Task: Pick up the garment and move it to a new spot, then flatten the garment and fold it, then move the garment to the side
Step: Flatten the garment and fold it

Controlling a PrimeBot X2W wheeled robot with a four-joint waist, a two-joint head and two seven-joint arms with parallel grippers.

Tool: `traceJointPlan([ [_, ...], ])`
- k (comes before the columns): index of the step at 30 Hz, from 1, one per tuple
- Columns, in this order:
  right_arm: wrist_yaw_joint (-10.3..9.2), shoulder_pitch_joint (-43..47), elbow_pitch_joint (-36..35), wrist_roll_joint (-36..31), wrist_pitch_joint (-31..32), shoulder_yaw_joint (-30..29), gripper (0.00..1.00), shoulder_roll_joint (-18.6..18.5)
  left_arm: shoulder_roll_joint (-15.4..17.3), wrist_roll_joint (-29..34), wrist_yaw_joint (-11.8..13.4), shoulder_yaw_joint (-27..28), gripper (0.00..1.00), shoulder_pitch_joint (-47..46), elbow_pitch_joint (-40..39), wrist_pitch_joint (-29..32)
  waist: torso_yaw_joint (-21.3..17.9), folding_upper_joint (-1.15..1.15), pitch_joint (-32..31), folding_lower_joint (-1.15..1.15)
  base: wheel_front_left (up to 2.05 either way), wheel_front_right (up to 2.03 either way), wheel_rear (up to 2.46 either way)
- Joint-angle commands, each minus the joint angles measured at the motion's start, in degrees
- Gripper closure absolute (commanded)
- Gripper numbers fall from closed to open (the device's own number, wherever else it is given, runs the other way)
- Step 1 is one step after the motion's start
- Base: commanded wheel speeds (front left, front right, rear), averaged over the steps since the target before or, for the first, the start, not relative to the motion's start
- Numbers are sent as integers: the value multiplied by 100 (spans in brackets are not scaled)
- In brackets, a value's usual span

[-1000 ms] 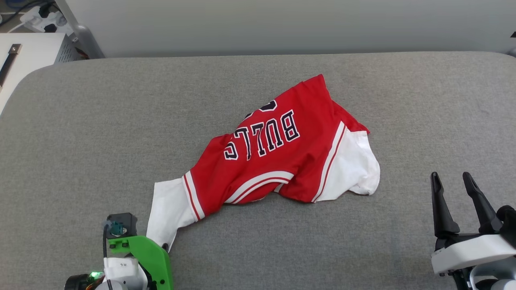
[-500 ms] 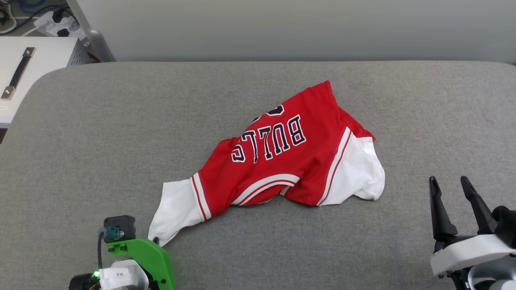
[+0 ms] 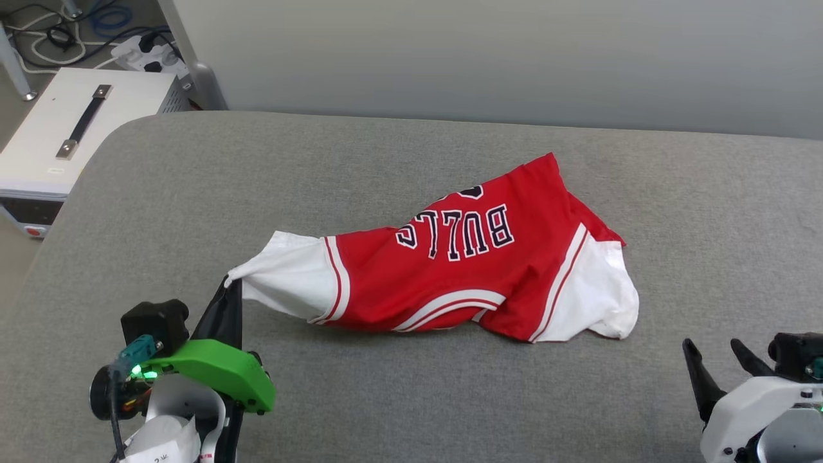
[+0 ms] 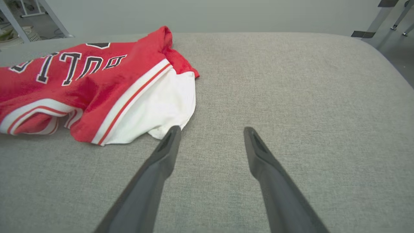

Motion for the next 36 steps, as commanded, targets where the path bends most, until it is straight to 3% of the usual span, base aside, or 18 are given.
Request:
traceJointPlan([
  [1,-3,-89,-22,25,310,11,0,-49,38,48,-56,-7,100,-115,-89,-95,95,0,85,0,0,0,0],
  [3,-3,-215,4,135,788,-32,0,-10,54,75,-84,-19,100,-138,-177,-194,148,0,144,0,0,0,0],
  [4,-3,-518,117,360,1544,-183,0,94,57,108,-118,-47,100,-180,-289,-333,254,0,257,0,0,0,0],
  [8,-3,-1168,430,375,2299,-218,0,57,49,122,-195,-148,100,-287,-335,-406,461,0,523,0,0,0,0],
  [18,-3,-1777,1167,-63,2727,-218,0,23,20,167,-267,-292,100,-495,-256,-535,745,0,848,0,0,0,0],
  [28,-3,-1760,1723,142,2892,211,0,4,24,194,-218,-326,100,-601,-110,-600,885,0,1021,0,0,0,0],
  [29,-3,-1748,1735,191,2906,252,50,-22,23,194,-207,-324,100,-607,-93,-611,885,0,1017,0,0,0,0],
  [30,-3,-1744,1737,223,2889,258,60,-40,21,187,-204,-322,100,-608,-82,-619,883,0,1010,0,0,0,0],
  [31,-3,-1747,1736,230,2828,262,100,-88,28,183,-205,-322,100,-607,-66,-626,876,0,989,0,0,0,0],
  [36,-3,-1767,1724,275,2434,207,100,-234,90,164,-212,-321,100,-558,11,-610,782,0,785,0,0,0,0],
])
